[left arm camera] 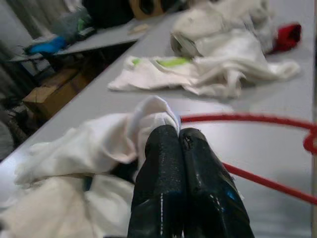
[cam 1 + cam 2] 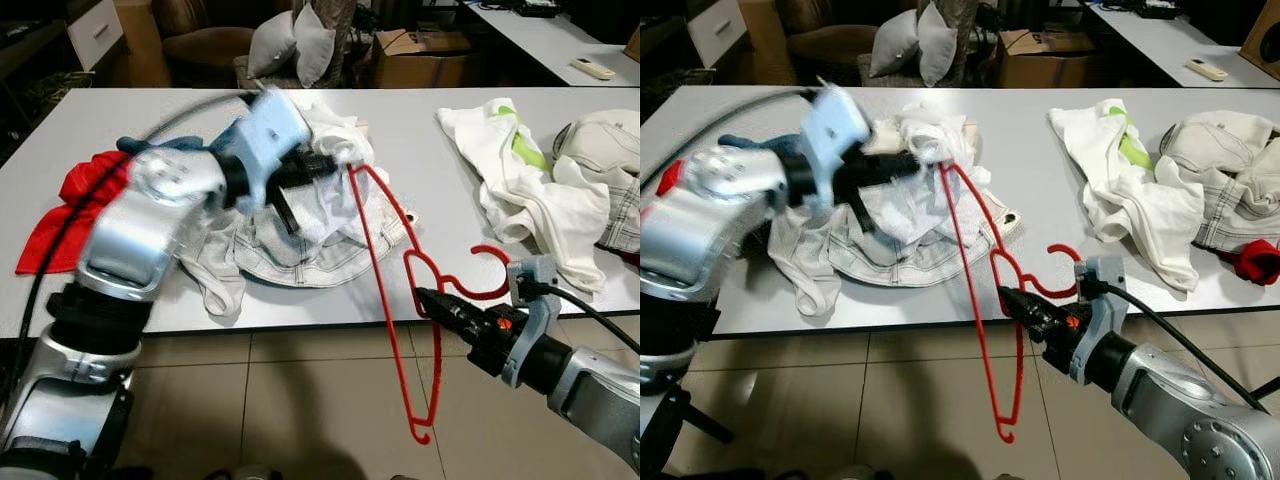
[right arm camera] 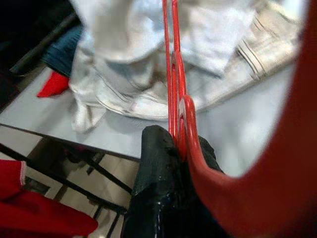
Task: Hang hanger
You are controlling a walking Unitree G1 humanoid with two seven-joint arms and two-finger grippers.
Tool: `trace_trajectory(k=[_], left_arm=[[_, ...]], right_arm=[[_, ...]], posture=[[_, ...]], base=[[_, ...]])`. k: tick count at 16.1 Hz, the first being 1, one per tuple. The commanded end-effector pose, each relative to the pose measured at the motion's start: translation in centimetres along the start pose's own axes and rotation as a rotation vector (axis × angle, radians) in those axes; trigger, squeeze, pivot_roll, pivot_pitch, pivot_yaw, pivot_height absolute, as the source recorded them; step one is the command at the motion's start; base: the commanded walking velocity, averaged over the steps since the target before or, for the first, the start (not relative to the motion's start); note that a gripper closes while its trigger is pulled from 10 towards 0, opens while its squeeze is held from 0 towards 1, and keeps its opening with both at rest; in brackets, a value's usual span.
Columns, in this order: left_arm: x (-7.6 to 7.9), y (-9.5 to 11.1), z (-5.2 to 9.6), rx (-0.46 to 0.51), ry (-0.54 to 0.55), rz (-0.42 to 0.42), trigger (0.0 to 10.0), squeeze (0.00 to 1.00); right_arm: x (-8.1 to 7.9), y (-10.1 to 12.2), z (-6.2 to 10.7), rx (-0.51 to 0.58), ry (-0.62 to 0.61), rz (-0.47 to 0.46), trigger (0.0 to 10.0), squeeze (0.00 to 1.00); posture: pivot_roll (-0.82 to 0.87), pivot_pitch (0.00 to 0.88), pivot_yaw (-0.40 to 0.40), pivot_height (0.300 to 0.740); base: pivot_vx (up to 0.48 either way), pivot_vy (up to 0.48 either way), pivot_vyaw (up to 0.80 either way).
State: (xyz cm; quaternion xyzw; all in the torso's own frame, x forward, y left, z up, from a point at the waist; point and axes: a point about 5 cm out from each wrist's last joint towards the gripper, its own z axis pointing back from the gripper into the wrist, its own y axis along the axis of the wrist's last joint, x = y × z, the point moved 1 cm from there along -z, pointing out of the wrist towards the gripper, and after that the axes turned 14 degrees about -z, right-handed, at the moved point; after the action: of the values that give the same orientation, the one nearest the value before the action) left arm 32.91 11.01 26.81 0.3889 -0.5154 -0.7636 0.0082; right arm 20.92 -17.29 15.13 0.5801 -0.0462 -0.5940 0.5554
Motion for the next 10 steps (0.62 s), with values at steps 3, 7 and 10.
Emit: trace_trajectory(k=[3, 7, 10], left_arm=[[-3.3, 1.9, 1.5, 0.049, 0.138, -0.061, 0.0, 0.0], [-6.6, 2.5, 2.2, 0.057, 0.34, -0.176, 0.0, 0.0], [-10.0, 5.6, 3.0, 0.155, 0.519, -0.29, 0.0, 0.0]], right_arm=[[1.6, 0.4, 0.1, -0.009, -0.108, -0.031, 10.0, 0.0], [1.5, 2.2, 0.0, 0.077, -0.105, -0.036, 10.0, 0.0], [0.3, 3.7, 0.0, 0.15, -0.04, -0.032, 10.0, 0.0]], posture=[[-0.1, 0.0, -0.013, 0.74], [-0.1, 0.0, -0.01, 0.74], [-0.1, 0.0, -0.004, 0.74]], base=[[0.0, 0.0, 0.0], [0.0, 0.0, 0.0], [0.0, 0.0, 0.0]])
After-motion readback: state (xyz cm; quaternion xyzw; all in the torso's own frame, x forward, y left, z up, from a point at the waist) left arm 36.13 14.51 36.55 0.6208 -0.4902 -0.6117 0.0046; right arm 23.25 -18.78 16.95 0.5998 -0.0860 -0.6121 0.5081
